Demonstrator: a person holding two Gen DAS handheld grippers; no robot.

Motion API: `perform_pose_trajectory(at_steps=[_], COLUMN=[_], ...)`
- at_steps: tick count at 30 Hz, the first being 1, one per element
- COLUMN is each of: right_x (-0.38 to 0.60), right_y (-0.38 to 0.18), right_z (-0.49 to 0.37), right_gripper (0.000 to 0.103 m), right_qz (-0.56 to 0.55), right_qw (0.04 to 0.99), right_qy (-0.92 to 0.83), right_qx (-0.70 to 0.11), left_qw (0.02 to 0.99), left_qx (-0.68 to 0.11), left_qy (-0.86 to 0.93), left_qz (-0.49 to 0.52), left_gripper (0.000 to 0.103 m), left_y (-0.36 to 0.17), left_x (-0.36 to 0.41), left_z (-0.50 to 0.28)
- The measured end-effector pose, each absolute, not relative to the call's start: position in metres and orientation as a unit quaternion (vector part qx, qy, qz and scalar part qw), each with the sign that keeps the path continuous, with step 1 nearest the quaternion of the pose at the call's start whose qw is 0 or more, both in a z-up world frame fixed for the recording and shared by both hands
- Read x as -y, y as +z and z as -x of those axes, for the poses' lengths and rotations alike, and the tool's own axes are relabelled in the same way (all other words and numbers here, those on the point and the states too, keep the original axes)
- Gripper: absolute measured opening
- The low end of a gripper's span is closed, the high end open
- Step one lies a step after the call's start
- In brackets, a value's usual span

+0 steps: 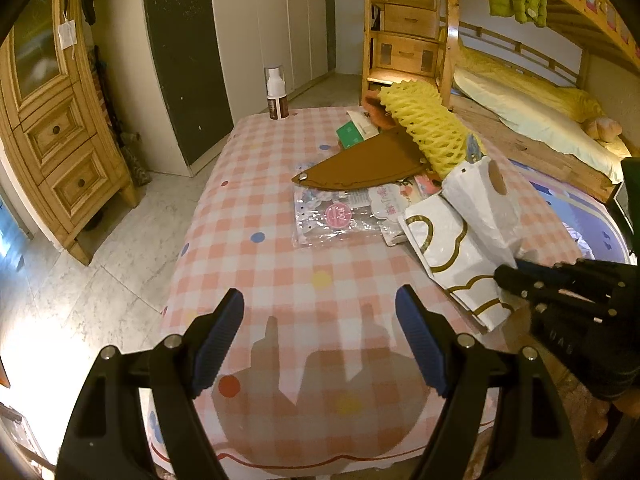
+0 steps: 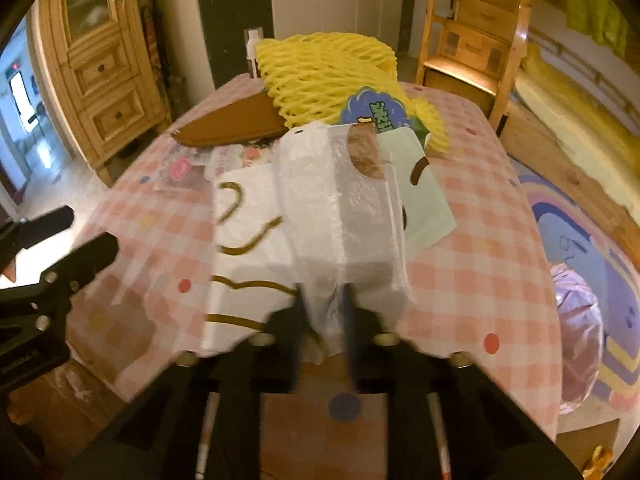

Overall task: Collect trash
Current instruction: 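Grasp the white paper bag with gold swirls with the right tool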

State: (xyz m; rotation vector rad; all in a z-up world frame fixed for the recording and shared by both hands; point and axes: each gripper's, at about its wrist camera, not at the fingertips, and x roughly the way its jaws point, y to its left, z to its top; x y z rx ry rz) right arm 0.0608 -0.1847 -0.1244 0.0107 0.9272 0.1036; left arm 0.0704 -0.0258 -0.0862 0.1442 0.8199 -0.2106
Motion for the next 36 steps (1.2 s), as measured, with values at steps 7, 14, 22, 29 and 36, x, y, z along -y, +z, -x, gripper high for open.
perform_pose_trajectory(at_steps=[7,14,22,29,36], right_x=[0.218,0.263,0.272,0.267,0.251], right_y=[-0.049,-0.041,-0.058,-0.091,-0.103], right_z=[-0.034,-0.036,-0.053,-0.098,-0.092], right_gripper=[0.005,0.004,0.004,0.004,0.004], right_qz=[-0.06,-0.072,-0.022,0.008,-0.039], right_qw=[0.928,0.936,0.932,0.914,0.895], right_qy=[0.06,-0.007,-0.06,-0.044,0.051], right_qx=[-0.362,-0.344,-0.356,-0.404,-0.442], left_qw=[0.917,0.916,0.911,0.911,0.912], left_qx=[-0.373,-0.369,-0.376,-0.374,-0.372], left_qy=[-0.114,-0.133,-0.142,-0.145,-0.146], left_qz=[-0.08,-0.082,-0.091,-0.094,-0.091], left_gripper=[0.081,0.081,0.081,0.081,0.081], left_y=[-0.074,-0.074,-0.082,-0.086,-0.086], left_x=[0.033,0.048,0.062,0.067,0.063], left_z=[-0.061,-0.06,-0.065,-0.069,-0.069])
